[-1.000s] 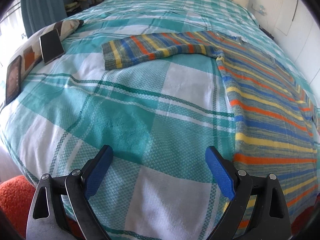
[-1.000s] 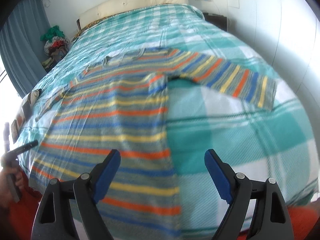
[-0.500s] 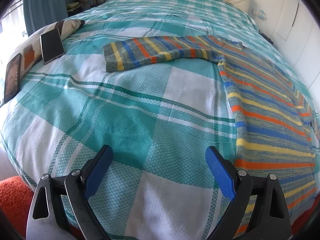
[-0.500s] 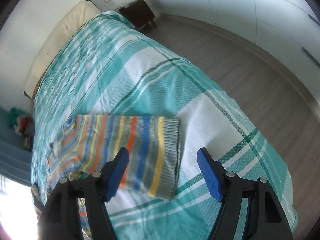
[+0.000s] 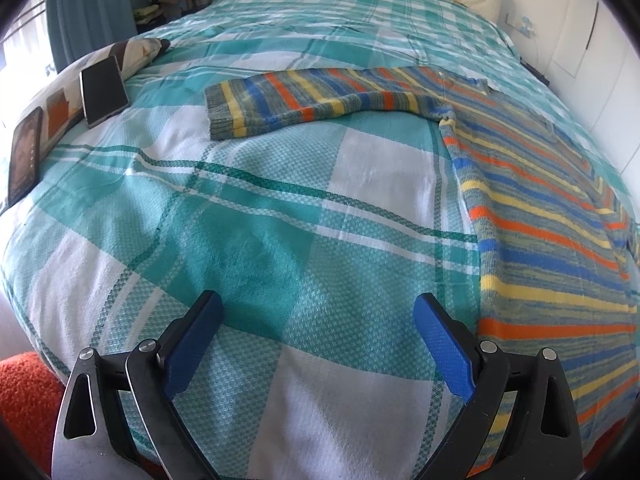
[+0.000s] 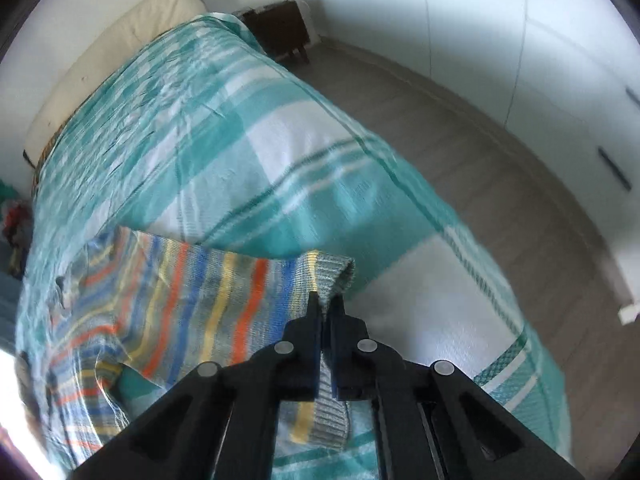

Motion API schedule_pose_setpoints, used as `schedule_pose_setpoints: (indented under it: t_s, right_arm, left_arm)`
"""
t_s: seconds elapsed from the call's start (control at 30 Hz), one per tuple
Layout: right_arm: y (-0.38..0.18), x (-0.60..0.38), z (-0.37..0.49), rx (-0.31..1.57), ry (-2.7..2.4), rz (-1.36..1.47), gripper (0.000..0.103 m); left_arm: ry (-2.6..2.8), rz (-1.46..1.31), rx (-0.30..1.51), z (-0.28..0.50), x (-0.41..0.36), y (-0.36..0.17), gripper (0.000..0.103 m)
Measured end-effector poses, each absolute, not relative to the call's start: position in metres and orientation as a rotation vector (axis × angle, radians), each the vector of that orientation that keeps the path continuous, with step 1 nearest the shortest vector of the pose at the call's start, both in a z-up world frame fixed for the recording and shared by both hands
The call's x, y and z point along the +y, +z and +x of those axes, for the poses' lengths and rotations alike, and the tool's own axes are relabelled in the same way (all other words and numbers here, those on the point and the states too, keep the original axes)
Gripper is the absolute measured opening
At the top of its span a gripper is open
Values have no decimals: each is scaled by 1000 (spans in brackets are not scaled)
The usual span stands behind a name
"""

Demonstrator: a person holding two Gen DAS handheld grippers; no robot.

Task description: Fold small clothes

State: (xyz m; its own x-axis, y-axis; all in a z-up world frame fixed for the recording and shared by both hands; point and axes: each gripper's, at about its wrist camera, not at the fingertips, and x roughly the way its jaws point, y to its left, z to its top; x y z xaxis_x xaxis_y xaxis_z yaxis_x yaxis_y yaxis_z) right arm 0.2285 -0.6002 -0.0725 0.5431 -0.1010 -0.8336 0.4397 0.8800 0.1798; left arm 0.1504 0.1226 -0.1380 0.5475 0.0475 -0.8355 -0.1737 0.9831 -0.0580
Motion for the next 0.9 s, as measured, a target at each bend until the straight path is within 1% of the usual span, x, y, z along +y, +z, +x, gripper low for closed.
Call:
schedule_pose_setpoints:
  t_s: [0.07,0.2,0.3,0.37,0.4,0.43,0.47,0.5,0.63,0.7,0.73,0.8,0.83,0.9]
  right_arm:
    - [-34,-571,244,917,-314,291,3]
    - [31,-505,285,833,-185,259,3]
    - [49,-442,322,826,-22,271,3]
    - [38,-400,350,859,231,411,4]
    - [27,-384,359,891,341,490,10]
    - [15,-370,368,930,421,553,18]
    - [8,-361,373,953,461,579,48]
    - [5,-357,371,945,475,577,64]
    - [5,-380,357,894,468,566,63]
    - [2,-403,349,914,385,510,62]
    - [-2,-409,352,936,353,465,59]
    - [-20,-416,359,1002,309,385,37]
    - [-34,-418,358,1040,295,351,35]
    - [-54,-412,356,1079,286,279,35]
  left_arm:
    - [132,-145,983,151,123,-138,97]
    - [125,-173,980,155,125,-137,97]
    - [119,-187,977,155,127,-136,97]
    - [117,-187,975,154,128,-136,97]
    - [119,-185,974,154,128,-137,97]
    - [119,-184,974,153,128,-137,97]
    - [119,-181,974,153,128,-137,97]
    - [119,-177,973,152,127,-137,97]
    - [119,-170,973,153,127,-137,97]
    - [123,-167,972,153,126,-138,97]
    - [125,-165,972,153,125,-139,97]
    - [133,-157,974,154,123,-140,98]
    - [137,-151,976,155,122,-140,98]
    - [144,-140,975,155,120,-141,98]
